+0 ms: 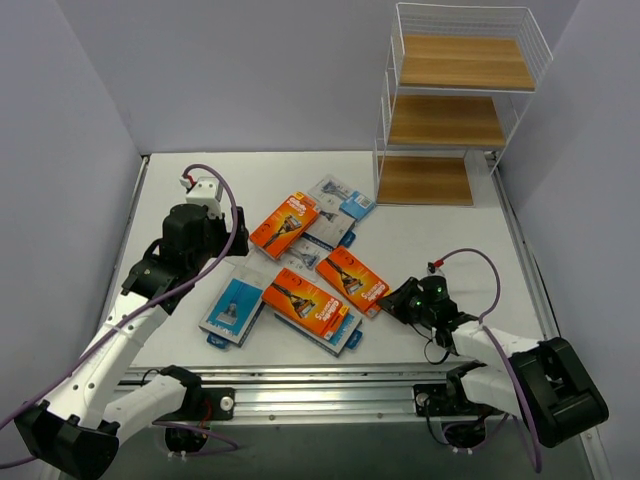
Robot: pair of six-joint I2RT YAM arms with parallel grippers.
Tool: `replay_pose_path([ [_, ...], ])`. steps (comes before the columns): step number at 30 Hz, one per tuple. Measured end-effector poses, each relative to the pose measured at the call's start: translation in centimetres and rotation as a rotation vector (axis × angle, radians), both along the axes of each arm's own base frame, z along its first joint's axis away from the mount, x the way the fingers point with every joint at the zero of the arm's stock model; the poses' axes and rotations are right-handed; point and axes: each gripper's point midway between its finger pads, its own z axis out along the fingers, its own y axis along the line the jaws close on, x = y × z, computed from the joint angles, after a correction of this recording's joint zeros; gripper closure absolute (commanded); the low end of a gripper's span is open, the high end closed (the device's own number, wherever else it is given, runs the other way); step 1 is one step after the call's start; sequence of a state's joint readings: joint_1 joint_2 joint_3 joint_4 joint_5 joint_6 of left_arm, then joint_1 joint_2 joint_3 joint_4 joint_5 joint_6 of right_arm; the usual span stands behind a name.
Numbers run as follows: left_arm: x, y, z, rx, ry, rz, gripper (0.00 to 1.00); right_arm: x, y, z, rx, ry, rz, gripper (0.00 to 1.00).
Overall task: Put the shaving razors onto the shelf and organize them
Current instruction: Grab a shaving razor with the right arm
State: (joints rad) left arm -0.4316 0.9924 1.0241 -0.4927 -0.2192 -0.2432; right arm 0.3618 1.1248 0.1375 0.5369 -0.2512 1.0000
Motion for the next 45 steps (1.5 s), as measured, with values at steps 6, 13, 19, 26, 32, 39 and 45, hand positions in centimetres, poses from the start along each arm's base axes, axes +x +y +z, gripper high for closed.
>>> replay_pose_path([
  [6, 0.0, 0.0, 0.0, 0.0, 0.001, -0.001, 0.06, 0.5, 0.2, 0.4, 0.019, -0.017, -0.008, 0.96],
  [13, 0.0, 0.0, 0.0, 0.0, 0.001, -0.001, 0.06, 0.8, 0.2, 0.8, 0.018, -0.017, -0.019, 1.0],
  [19, 0.0, -0.2, 0.0, 0.0, 0.001, -0.005, 0.06, 1.8, 0.3, 2.4, 0.013, -0.039, -0.025, 1.0],
  [26, -0.1, -0.2, 0.1, -0.001, -0.003, -0.008, 0.06, 4.5, 1.2, 6.7, 0.0, -0.113, -0.005, 1.0],
  [32, -0.5, 0.1, 1.0, -0.009, -0.03, 0.001, 0.06, 7.6, 3.1, 13.5, 0.032, -0.224, 0.047, 1.0],
  [39, -0.6, 0.2, 1.3, -0.013, -0.041, 0.003, 0.06, 9.6, 4.1, 20.0, 0.03, -0.318, 0.089, 1.0],
  [45, -0.6, 0.2, 1.3, -0.014, -0.041, 0.003, 0.06, 10.9, 4.4, 25.6, -0.002, -0.383, 0.119, 1.0],
])
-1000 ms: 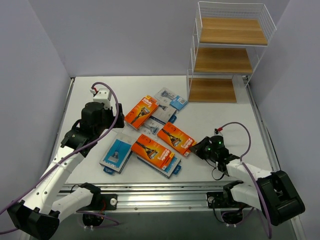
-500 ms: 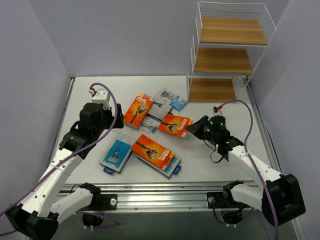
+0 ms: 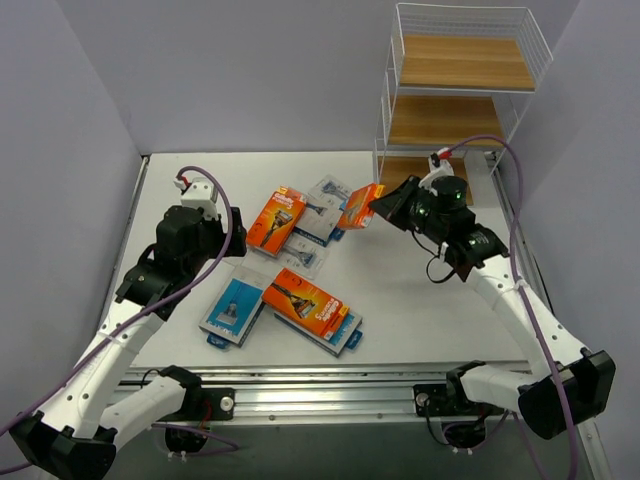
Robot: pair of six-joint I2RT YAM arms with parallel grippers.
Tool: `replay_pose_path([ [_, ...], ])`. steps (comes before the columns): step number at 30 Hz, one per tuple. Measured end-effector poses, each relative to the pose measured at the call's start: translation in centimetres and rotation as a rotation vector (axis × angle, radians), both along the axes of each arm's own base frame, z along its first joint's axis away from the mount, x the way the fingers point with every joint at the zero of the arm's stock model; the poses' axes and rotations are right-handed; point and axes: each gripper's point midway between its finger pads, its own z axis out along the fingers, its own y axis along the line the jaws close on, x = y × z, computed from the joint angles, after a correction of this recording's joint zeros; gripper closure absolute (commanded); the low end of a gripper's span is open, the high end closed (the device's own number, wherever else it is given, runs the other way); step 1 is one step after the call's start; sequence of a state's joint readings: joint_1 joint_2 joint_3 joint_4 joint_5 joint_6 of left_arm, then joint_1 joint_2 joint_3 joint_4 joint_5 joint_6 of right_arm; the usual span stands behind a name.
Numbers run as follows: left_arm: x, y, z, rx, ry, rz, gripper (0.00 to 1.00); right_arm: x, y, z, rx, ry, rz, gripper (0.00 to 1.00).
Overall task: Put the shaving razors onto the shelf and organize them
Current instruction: Grab a shaving razor with the right arm, then place the shaving razor onto shelf
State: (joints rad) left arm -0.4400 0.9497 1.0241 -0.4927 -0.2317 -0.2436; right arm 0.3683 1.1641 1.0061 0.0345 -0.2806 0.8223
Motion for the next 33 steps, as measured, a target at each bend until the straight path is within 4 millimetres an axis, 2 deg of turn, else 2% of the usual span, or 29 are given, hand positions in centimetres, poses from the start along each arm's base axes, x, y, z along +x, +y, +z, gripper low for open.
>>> replay_pose_path([
  [2, 0.0, 0.0, 0.0, 0.0, 0.0, 0.0, 0.06, 0.2, 0.0, 2.2, -0.006, -0.029, 0.006, 1.0],
  [9, 0.0, 0.0, 0.0, 0.0, 0.0, 0.0, 0.06, 0.7, 0.2, 12.0, 0.009, -0.203, 0.025, 1.0],
  [13, 0.0, 0.0, 0.0, -0.001, 0.0, -0.001, 0.06, 0.9, 0.2, 16.4, 0.024, -0.29, 0.038, 1.0],
  [16, 0.0, 0.0, 0.0, -0.001, 0.001, 0.0, 0.06, 1.5, -0.6, 18.7, 0.04, -0.333, 0.03, 1.0],
  [20, 0.0, 0.1, -0.1, 0.002, 0.001, 0.005, 0.06, 3.2, -2.6, 20.5, 0.071, -0.362, -0.009, 1.0],
  [25, 0.2, 0.3, -0.1, 0.01, 0.001, 0.019, 0.06, 5.1, -4.0, 22.7, 0.108, -0.404, -0.03, 1.0],
  [29, 0.3, 0.4, -0.4, 0.015, 0.007, 0.023, 0.06, 5.3, -4.4, 25.5, 0.148, -0.468, -0.024, 1.0],
  [33, 0.3, 0.3, -0.5, 0.016, 0.011, 0.022, 0.06, 4.7, -5.9, 28.8, 0.187, -0.556, -0.044, 1.0],
])
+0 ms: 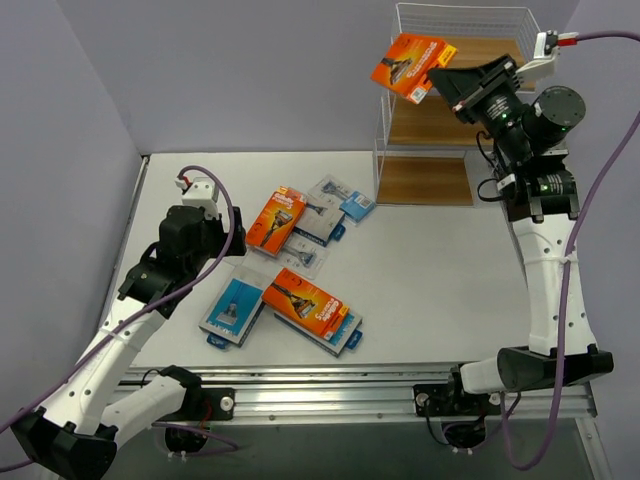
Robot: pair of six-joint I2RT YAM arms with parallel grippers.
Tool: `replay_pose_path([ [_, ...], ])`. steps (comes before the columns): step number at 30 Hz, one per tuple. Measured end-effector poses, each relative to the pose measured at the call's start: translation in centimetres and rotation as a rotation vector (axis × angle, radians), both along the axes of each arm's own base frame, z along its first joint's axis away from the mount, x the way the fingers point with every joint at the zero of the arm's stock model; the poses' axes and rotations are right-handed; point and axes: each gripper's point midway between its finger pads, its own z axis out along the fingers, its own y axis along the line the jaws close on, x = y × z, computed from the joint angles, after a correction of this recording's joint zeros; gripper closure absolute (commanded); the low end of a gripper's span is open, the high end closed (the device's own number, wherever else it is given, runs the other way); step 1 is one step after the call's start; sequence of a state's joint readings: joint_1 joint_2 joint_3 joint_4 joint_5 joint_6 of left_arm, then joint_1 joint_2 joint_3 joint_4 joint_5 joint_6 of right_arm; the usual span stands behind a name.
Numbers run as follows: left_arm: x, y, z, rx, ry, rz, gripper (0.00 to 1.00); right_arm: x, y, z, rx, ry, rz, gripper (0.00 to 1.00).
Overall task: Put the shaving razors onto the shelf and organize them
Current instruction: Place the shaving razor onto shelf
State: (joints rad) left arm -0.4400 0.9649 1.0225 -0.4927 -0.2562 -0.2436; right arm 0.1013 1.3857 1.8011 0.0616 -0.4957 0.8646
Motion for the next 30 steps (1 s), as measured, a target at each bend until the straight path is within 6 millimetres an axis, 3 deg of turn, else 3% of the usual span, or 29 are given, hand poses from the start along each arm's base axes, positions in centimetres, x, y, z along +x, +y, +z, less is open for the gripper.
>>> replay_pose_path([
  [3, 0.0, 0.0, 0.0, 0.0, 0.001, 0.0, 0.06, -0.1, -1.7, 1.8, 0.023, -0.048, -0.037, 1.0],
  [8, 0.0, 0.0, 0.0, 0.001, 0.0, 0.001, 0.06, 0.3, -4.5, 2.8, 0.07, -0.075, -0.099, 1.0],
  [18, 0.0, 0.0, 0.0, 0.002, 0.0, 0.001, 0.06, 1.7, -11.6, 1.9, 0.221, -0.083, -0.232, 1.0],
  [30, 0.0, 0.0, 0.0, 0.002, 0.0, 0.001, 0.06, 1.8, -13.1, 3.3, 0.274, -0.158, -0.253, 1.0],
])
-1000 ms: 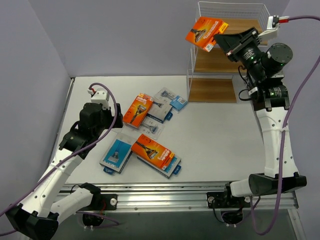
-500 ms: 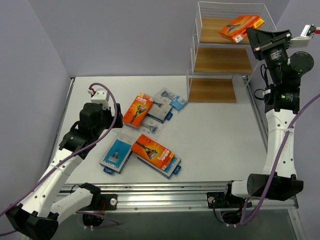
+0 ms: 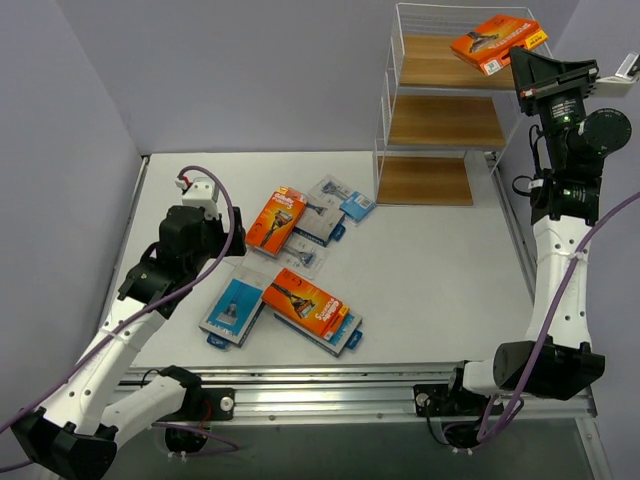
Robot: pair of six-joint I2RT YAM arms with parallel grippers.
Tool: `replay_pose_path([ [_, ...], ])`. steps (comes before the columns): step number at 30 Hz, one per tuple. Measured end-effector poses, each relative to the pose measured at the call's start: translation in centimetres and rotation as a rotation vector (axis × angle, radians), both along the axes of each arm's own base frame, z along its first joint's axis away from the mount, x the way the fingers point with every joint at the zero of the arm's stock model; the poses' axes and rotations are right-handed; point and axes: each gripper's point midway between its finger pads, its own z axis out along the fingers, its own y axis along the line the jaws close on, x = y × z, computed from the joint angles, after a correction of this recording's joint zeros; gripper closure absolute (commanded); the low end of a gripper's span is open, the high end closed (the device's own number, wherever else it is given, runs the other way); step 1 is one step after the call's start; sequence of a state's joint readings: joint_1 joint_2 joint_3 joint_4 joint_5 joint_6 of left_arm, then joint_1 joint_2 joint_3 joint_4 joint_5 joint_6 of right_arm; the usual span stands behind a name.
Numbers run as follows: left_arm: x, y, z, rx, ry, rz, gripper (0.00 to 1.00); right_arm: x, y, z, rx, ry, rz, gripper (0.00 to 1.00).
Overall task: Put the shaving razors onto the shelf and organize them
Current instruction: Place the shaving razor onto shelf
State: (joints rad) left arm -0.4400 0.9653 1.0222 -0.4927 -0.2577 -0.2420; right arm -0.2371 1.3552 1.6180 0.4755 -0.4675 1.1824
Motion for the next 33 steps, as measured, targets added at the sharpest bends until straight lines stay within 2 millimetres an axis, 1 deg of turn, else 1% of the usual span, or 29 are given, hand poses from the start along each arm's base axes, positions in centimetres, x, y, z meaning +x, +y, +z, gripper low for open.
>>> replay_pose_path([
  [5, 0.0, 0.0, 0.0, 0.0, 0.0, 0.0, 0.06, 1.8, -1.1, -1.4, 0.037, 0.032, -0.027, 1.0],
  [8, 0.0, 0.0, 0.0, 0.0, 0.001, -0.001, 0.06, 3.1, -1.6, -2.9, 0.059, 0.065, -0.032, 1.0],
  [12, 0.0, 0.0, 0.0, 0.0, 0.001, -0.001, 0.06, 4.5, -2.4, -5.3, 0.089, 0.115, -0.056, 1.0],
  [20, 0.3, -0.4, -0.9, 0.005, 0.028, -0.014, 0.06, 6.2, -3.9, -8.6, 0.139, 0.178, -0.118, 1.0],
  [25, 0.4, -0.7, -1.2, 0.005, 0.041, -0.024, 0.06, 7.2, -4.7, -11.6, 0.179, 0.253, -0.17, 1.0],
  [28, 0.4, -0.7, -1.4, 0.008, 0.046, -0.025, 0.06, 7.5, -4.8, -12.4, 0.196, 0.279, -0.198, 1.0],
  [33, 0.5, -0.8, -1.7, 0.009, 0.054, -0.028, 0.06, 8.0, -5.0, -13.1, 0.227, 0.301, -0.239, 1.0],
])
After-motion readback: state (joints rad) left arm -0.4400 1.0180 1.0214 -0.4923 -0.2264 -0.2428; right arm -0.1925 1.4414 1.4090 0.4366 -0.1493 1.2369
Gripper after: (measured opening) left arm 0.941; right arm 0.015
